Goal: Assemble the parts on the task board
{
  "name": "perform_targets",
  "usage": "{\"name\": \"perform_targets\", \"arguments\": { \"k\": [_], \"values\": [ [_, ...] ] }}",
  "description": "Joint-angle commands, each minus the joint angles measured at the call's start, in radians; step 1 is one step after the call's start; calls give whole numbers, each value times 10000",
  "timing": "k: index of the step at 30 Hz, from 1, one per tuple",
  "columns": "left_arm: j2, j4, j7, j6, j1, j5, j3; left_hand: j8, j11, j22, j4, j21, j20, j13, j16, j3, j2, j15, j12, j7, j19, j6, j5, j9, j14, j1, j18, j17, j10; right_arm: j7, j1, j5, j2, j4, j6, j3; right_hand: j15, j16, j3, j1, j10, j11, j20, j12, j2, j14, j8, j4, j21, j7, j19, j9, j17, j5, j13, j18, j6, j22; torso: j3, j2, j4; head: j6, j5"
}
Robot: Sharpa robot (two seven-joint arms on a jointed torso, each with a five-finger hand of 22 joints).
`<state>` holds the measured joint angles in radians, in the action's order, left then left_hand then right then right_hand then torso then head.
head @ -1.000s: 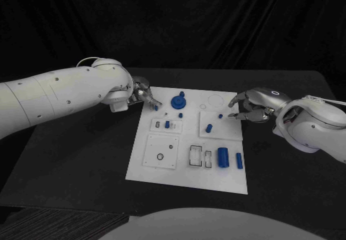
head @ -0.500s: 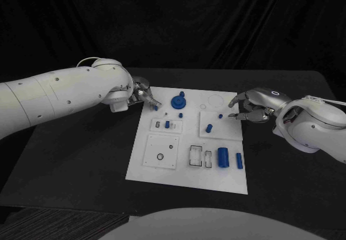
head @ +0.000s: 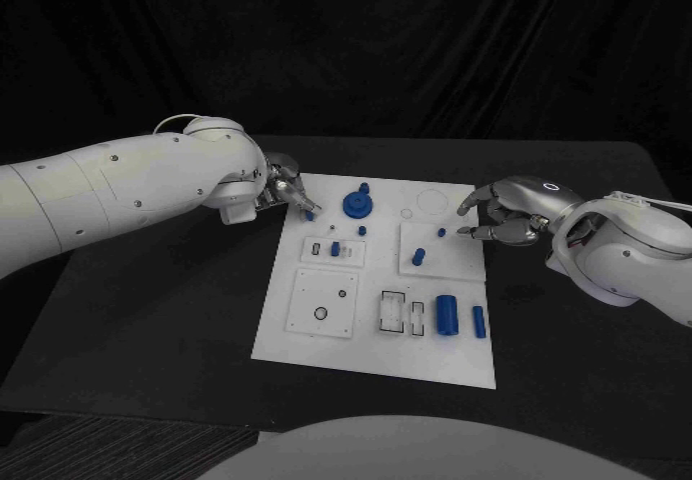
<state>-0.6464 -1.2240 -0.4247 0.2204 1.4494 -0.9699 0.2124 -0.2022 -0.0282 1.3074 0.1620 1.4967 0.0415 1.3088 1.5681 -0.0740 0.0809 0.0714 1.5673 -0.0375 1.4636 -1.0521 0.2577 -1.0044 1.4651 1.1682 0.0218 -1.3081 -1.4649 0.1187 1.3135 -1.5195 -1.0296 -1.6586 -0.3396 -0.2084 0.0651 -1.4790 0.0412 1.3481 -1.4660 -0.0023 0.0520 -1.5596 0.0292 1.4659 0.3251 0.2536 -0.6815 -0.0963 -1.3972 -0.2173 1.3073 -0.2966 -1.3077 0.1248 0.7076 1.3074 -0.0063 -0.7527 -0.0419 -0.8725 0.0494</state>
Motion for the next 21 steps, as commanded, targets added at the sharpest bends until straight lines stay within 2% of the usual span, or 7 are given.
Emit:
{"name": "perform_targets", "arguments": {
  "k": [1, 3, 7, 11, 14, 21],
  "values": [
    [2, -5, 149, 121, -25, 8, -6, 79, 58, 2253, -122, -61, 52, 2620, 27, -101, -8, -48, 35, -15, 522, 77, 207, 25, 1057, 157, 13, -2627, -1059, 177, -27, -17, 1, 1, 70, 5, -50, 36, -5, 115, -780, 56, -27, 67, -23, 753, -73, -69, 50, -29, 72, 20, 1702, -76, -2305, 112, 74, 623, -5, 1, -2, -1, 4],
    [-3, -8, 152, 128, -26, 8, -6, 90, 56, 2253, -164, -68, 50, 2620, 27, -158, -20, -47, 35, -14, 519, 81, 306, 35, 1057, 191, 15, -2627, -1059, 182, -28, -17, 2, 2, 78, 5, -50, 37, -9, 129, -777, 56, -27, 70, -17, 753, -78, -76, 67, -30, 73, 24, 1701, -108, -2301, 114, 78, 621, -5, 3, -4, -1, 8],
    [-15, -17, 159, 132, -26, 8, -6, 119, 51, 2260, -321, -73, 42, 2620, 27, -366, -84, -41, 35, -9, 520, 90, 711, 65, 1057, 304, 15, -2627, -1059, 189, -30, -17, 4, 3, 92, 5, -51, 39, -26, 176, -771, 57, -27, 74, 0, 752, -95, -98, 95, -32, 70, 40, 1699, -227, -2294, 115, 87, 620, -4, 3, -3, -1, 11],
    [-39, -32, 186, 117, -26, 8, -6, 163, 46, 2268, -547, -85, 36, 2620, 27, -752, -203, -37, 35, -8, 519, 119, 1301, 100, 1057, 406, 16, -2627, -1059, 192, -33, -16, 8, 5, 96, 5, -51, 50, -30, 190, -773, 58, -27, 73, 4, 749, -102, -104, 114, -33, 71, 45, 1689, -272, -2297, 117, 90, 618, -3, 2, -4, -1, 15],
    [-68, -53, 230, 75, -26, 8, -6, 195, 44, 2275, -806, -92, 27, 2620, 27, -1275, -298, -25, 35, -7, 519, 161, 1195, 121, 1057, 560, 17, -2627, -1059, 196, -34, -16, 9, 5, 104, 5, -52, 49, -38, 209, -763, 58, -26, 80, 13, 749, -110, -112, 118, -34, 67, 53, 1690, -331, -2284, 116, 96, 620, -4, 3, -3, -1, 15],
    [-130, -94, 353, -23, -26, 8, -6, 133, 83, 2302, -1329, -101, 49, 2620, 27, -2845, -845, -61, 35, -71, 531, 184, 1950, 28, 1057, 264, 14, -2627, -1059, 201, -37, -16, 13, 11, 116, 5, -52, 64, -47, 227, -756, 59, -26, 85, 23, 745, -117, -118, 163, -35, 73, 60, 1677, -382, -2276, 122, 102, 612, -4, 2, -6, -1, 20]
  ]
}}
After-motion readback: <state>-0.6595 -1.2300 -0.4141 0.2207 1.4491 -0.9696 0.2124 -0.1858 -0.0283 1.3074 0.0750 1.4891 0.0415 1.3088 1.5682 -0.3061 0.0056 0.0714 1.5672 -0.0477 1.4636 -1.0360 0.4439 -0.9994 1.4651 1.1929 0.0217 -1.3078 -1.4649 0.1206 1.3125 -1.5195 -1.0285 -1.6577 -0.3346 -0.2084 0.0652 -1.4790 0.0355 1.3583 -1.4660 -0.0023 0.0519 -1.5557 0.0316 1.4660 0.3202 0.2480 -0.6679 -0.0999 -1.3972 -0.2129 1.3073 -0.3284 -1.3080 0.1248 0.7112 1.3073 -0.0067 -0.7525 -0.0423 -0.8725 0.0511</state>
